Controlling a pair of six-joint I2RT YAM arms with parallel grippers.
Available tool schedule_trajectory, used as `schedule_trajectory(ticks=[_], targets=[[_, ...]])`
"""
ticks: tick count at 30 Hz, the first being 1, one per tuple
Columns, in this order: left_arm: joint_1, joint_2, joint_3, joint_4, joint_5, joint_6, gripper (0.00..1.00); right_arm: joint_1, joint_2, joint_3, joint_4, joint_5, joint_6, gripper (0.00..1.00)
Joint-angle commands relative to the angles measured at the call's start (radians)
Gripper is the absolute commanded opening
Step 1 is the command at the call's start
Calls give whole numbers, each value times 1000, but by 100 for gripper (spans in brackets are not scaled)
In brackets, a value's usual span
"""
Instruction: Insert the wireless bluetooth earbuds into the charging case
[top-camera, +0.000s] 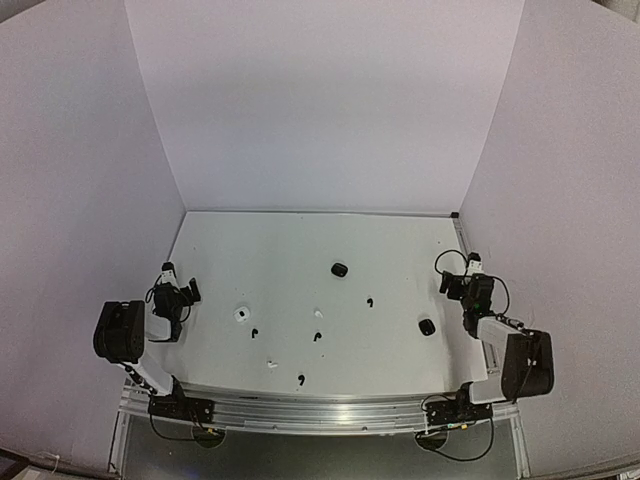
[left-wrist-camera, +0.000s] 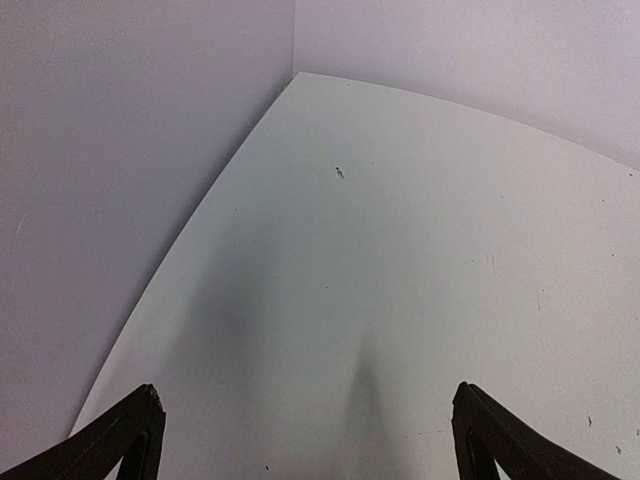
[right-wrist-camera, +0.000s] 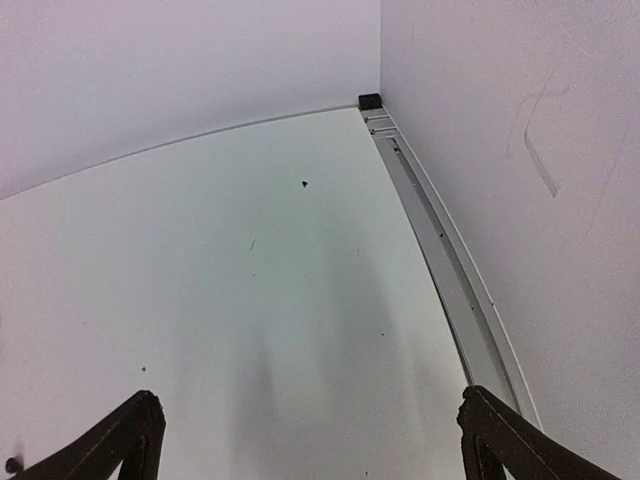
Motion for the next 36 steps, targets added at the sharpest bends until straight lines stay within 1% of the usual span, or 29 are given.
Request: schedule_trajectory(ticks=[1,4,6,7,8,9,11,12,13,14,16,17,18,20,22,23,25,27,29,31,34,36], targets=[[5,-23,18,42,-15,15,100,0,-190,196,-498,-90,-43,98],[5,-41,-5,85,-56,2,100,0,-250,330,-832,-98,-55,98],[5,-97,0,21,24,40,100,0,-256,416,-1023,-135,-51,98],[5,-146,11,-46,85,62,100,0,-248,463,-1132,-163,-38,98],[5,-204,28,-129,132,70,100,0,-237,519,-1206,-179,-23,98],[4,-258,69,-220,162,64,100,0,-215,572,-1299,-191,-1,97],[3,-355,134,-385,147,11,100,1,-163,669,-1479,-196,40,95],[4,-387,179,-454,174,-4,100,1,-135,698,-1557,-201,48,94],[3,-418,222,-528,242,2,100,1,-108,714,-1617,-210,41,93],[2,-436,253,-569,318,11,100,5,-85,721,-1657,-219,5,92],[-10,-461,290,-607,447,10,100,16,-45,725,-1702,-214,-114,92],[-21,-467,298,-610,479,6,100,21,-21,726,-1713,-206,-202,92],[-45,-466,309,-622,491,5,100,24,0,727,-1714,-198,-279,92],[-99,-451,353,-697,499,12,100,29,39,734,-1713,-220,-391,92],[-144,-427,418,-804,522,20,100,38,68,732,-1711,-284,-450,91],[-157,-413,455,-862,562,29,100,44,81,724,-1707,-313,-470,90],[-164,-389,509,-946,652,19,100,101,117,691,-1685,-322,-480,90],[-167,-389,519,-958,691,-10,100,150,157,656,-1655,-303,-479,90],[-172,-406,496,-931,702,-13,100,180,204,640,-1616,-282,-458,88],[-177,-427,471,-904,701,14,100,189,257,643,-1591,-263,-427,84],[-181,-433,472,-916,697,32,99,193,337,655,-1577,-187,-381,76],[-181,-432,481,-927,697,33,100,192,361,664,-1573,-141,-361,74]])
